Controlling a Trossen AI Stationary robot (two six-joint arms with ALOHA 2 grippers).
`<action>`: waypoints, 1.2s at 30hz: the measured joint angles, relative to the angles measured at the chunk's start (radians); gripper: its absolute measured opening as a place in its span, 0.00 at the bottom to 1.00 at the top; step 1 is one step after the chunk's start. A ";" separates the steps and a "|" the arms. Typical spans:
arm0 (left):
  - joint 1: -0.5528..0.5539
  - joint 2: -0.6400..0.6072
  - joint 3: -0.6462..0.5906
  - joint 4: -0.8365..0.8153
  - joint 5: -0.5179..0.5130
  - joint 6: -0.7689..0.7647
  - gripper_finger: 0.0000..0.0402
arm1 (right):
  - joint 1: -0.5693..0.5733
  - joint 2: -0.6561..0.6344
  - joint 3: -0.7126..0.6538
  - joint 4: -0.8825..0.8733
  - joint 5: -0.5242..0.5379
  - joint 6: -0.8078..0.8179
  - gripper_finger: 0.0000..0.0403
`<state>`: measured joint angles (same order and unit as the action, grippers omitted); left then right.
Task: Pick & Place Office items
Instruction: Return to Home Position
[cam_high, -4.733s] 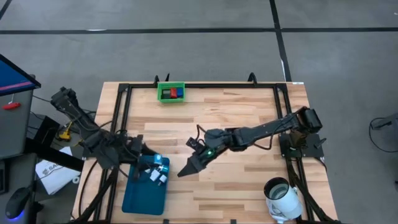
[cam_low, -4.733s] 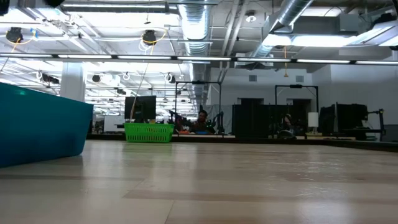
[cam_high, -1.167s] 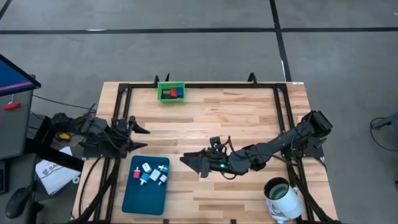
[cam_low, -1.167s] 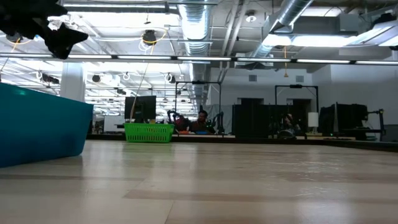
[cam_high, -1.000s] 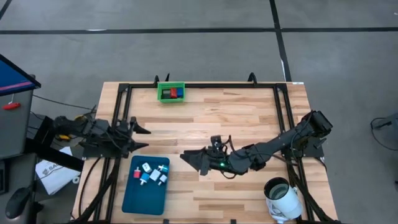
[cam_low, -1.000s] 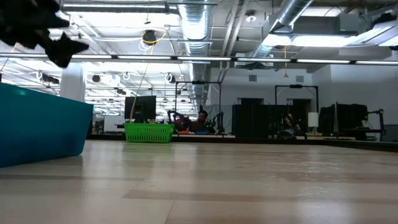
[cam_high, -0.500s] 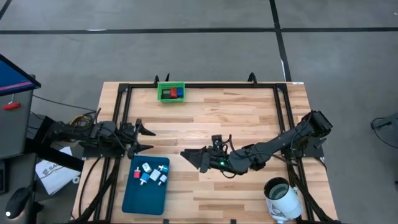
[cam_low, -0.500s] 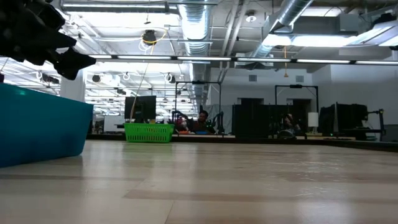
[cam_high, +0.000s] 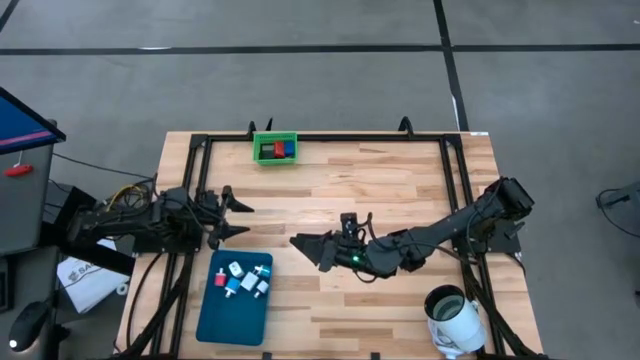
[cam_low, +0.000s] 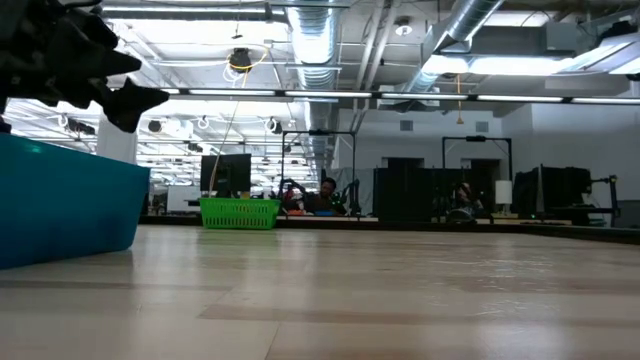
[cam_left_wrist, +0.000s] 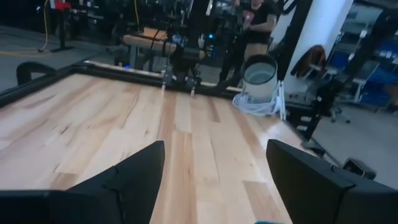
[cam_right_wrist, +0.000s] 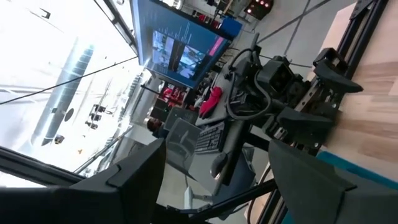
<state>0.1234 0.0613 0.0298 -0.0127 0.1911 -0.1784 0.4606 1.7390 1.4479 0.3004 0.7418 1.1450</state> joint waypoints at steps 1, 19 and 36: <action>0.000 0.002 -0.004 0.013 0.000 -0.010 0.69 | 0.000 0.000 0.000 0.000 0.000 -0.004 0.68; -0.001 0.014 -0.015 0.055 -0.002 -0.142 0.69 | -0.005 0.000 0.000 -0.003 -0.086 -0.181 0.68; -0.001 0.014 -0.014 0.116 -0.002 -0.142 0.69 | -0.295 0.000 0.000 -0.040 -0.754 -0.641 0.68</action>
<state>0.1223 0.0753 0.0158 0.1033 0.1890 -0.3202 0.1661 1.7390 1.4479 0.2600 -0.0118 0.5036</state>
